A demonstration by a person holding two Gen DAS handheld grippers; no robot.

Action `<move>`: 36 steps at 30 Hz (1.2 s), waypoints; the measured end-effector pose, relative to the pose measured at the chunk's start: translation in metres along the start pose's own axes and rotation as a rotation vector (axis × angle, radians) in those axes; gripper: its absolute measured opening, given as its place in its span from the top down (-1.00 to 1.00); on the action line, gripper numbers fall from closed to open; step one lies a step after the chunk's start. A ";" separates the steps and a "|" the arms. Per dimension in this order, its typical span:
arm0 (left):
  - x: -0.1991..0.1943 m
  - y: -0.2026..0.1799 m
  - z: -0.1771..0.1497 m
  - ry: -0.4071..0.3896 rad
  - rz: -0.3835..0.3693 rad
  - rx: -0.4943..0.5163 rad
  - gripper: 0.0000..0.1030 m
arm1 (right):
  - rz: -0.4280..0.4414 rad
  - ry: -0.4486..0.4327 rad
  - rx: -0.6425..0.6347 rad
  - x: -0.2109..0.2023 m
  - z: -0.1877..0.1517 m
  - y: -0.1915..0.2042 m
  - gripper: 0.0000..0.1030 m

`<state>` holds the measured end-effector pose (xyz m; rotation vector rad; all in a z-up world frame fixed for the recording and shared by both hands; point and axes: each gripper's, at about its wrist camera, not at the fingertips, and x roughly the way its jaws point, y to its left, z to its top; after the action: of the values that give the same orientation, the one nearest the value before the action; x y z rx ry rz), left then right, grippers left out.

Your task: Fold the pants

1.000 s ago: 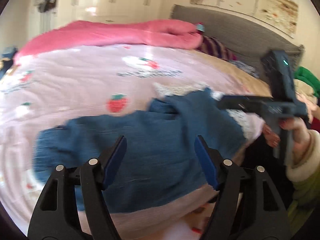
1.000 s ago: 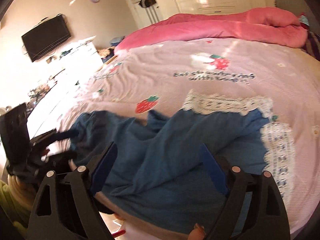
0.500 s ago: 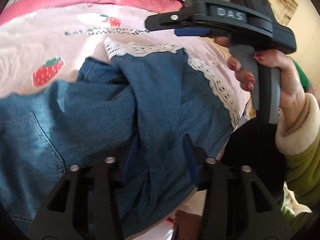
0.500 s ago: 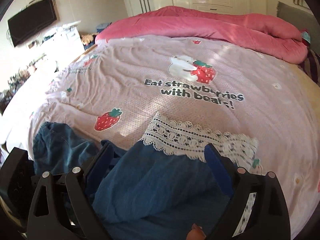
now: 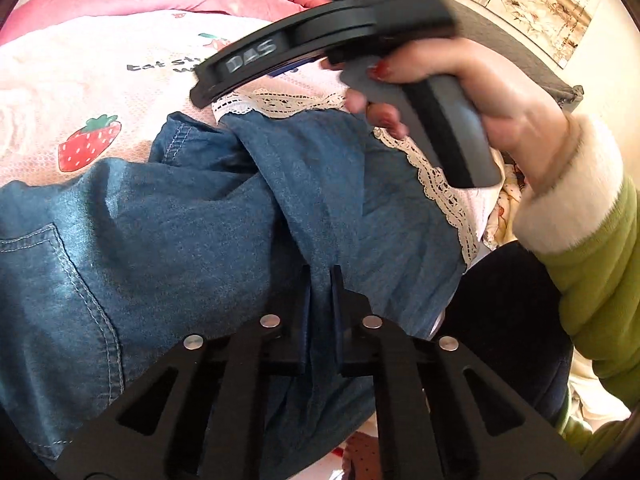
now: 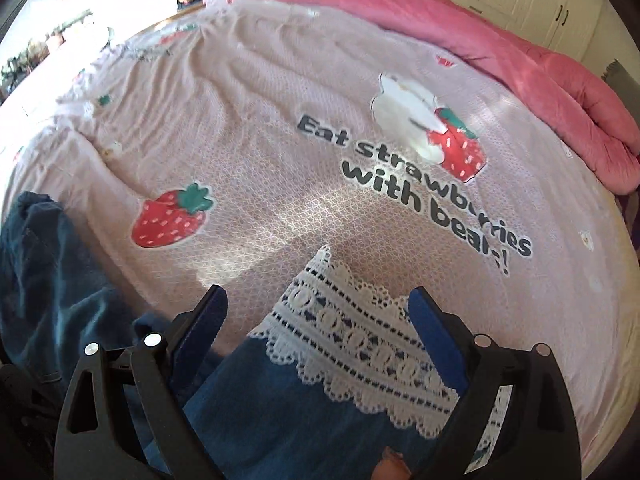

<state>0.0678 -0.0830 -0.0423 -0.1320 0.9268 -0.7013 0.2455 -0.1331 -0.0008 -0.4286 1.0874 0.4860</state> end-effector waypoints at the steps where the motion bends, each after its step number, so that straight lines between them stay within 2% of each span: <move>1: -0.001 -0.001 0.000 -0.006 -0.003 0.006 0.98 | -0.009 0.021 -0.008 0.006 0.004 0.000 -0.74; 2: -0.003 -0.003 0.000 -0.014 -0.008 0.015 0.99 | -0.012 0.039 -0.018 0.013 0.008 0.000 -0.72; 3: -0.003 -0.004 0.001 -0.020 -0.011 0.025 0.99 | -0.013 0.057 -0.028 0.019 0.012 0.001 -0.52; 4: -0.003 -0.006 0.001 -0.023 -0.011 0.034 0.99 | 0.016 0.088 -0.040 0.026 0.013 0.002 0.16; 5: -0.003 -0.006 0.001 -0.022 -0.010 0.039 0.99 | 0.047 0.105 -0.036 0.030 0.014 0.001 0.40; 6: -0.003 -0.005 0.001 -0.022 -0.008 0.041 0.99 | 0.043 0.102 -0.043 0.030 0.015 0.002 0.48; 7: -0.001 -0.004 0.001 -0.022 -0.007 0.042 0.99 | 0.031 0.092 -0.062 0.028 0.014 0.003 0.79; 8: -0.001 -0.002 0.001 -0.021 -0.005 0.040 0.99 | 0.038 0.078 -0.072 0.023 0.013 0.003 0.85; 12: -0.001 0.002 0.002 -0.025 -0.003 0.026 0.99 | 0.092 -0.042 0.026 -0.016 0.005 -0.017 0.85; 16: -0.006 -0.001 0.002 -0.042 0.011 0.043 0.99 | 0.148 -0.180 0.173 -0.070 -0.020 -0.055 0.85; 19: -0.010 -0.004 0.004 -0.065 0.016 0.057 0.99 | 0.149 -0.257 0.263 -0.111 -0.052 -0.081 0.85; 22: -0.016 -0.008 0.004 -0.088 0.005 0.076 0.99 | 0.152 -0.301 0.342 -0.143 -0.101 -0.097 0.85; 25: -0.020 -0.014 0.004 -0.092 -0.018 0.101 0.99 | 0.157 -0.291 0.398 -0.149 -0.146 -0.104 0.85; 28: -0.026 -0.027 0.001 -0.101 -0.039 0.155 0.99 | 0.166 -0.245 0.456 -0.147 -0.192 -0.104 0.85; 31: -0.030 -0.040 -0.002 -0.102 -0.045 0.218 0.99 | 0.185 -0.184 0.480 -0.139 -0.220 -0.103 0.85; 34: -0.020 -0.055 -0.010 -0.083 0.019 0.317 0.99 | 0.183 -0.118 0.484 -0.130 -0.237 -0.100 0.80; 36: -0.009 -0.058 -0.015 -0.052 0.052 0.340 0.99 | 0.198 -0.098 0.482 -0.129 -0.245 -0.099 0.77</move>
<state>0.0239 -0.1198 -0.0218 0.1739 0.7464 -0.7933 0.0745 -0.3702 0.0272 0.1264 1.1145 0.3958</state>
